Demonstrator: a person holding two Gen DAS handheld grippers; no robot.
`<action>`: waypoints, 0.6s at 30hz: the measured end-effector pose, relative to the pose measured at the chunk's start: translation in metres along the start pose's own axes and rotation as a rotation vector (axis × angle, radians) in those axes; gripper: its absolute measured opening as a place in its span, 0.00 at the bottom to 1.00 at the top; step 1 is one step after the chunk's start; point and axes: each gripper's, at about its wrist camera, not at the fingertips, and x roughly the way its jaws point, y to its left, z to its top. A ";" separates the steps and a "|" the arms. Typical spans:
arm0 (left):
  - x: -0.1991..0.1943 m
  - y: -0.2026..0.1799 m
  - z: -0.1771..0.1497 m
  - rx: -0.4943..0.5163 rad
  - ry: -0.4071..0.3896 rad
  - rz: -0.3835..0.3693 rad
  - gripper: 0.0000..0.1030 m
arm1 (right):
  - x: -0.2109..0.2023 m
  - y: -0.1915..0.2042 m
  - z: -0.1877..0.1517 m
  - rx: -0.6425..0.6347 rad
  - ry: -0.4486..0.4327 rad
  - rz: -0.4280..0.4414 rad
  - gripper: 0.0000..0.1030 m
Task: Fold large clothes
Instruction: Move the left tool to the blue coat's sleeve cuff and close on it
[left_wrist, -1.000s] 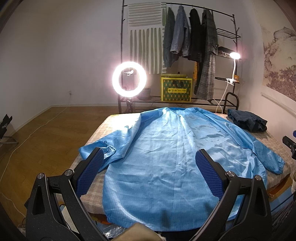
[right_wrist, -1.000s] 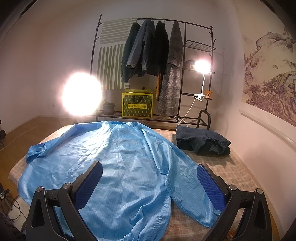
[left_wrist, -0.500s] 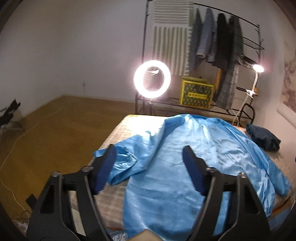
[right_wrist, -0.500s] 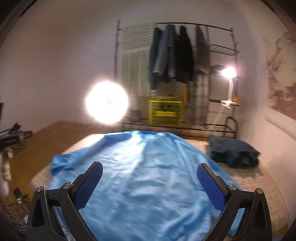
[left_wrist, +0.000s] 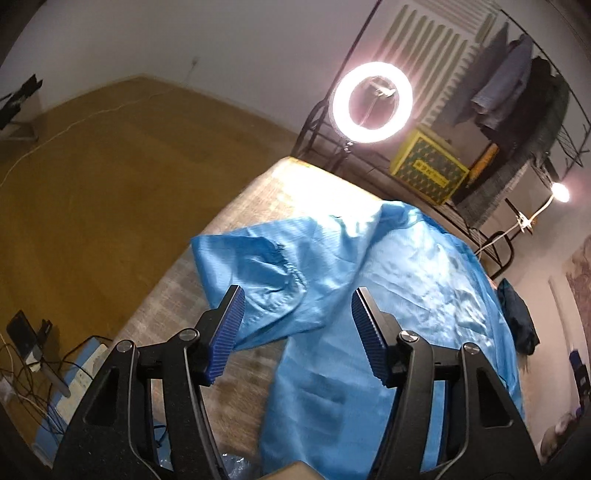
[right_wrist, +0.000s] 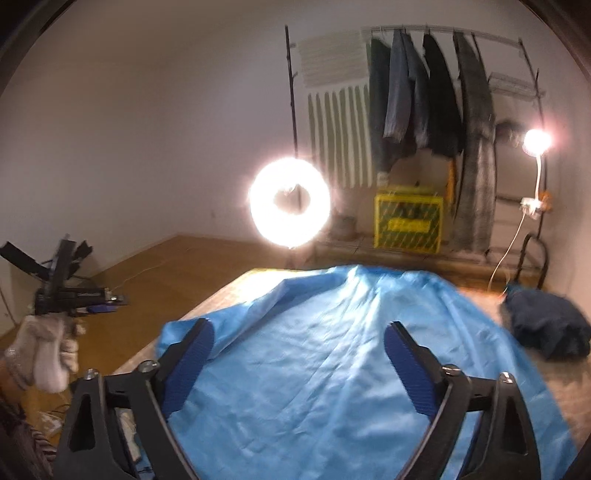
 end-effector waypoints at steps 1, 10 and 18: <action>0.009 0.002 -0.001 -0.006 0.009 0.010 0.60 | 0.004 -0.002 -0.002 0.017 0.019 0.015 0.79; 0.115 -0.030 0.004 -0.002 0.193 0.032 0.64 | 0.018 -0.007 -0.009 0.063 0.058 0.055 0.74; 0.195 -0.017 0.016 -0.067 0.270 0.164 0.65 | 0.035 -0.011 -0.016 0.050 0.117 0.043 0.74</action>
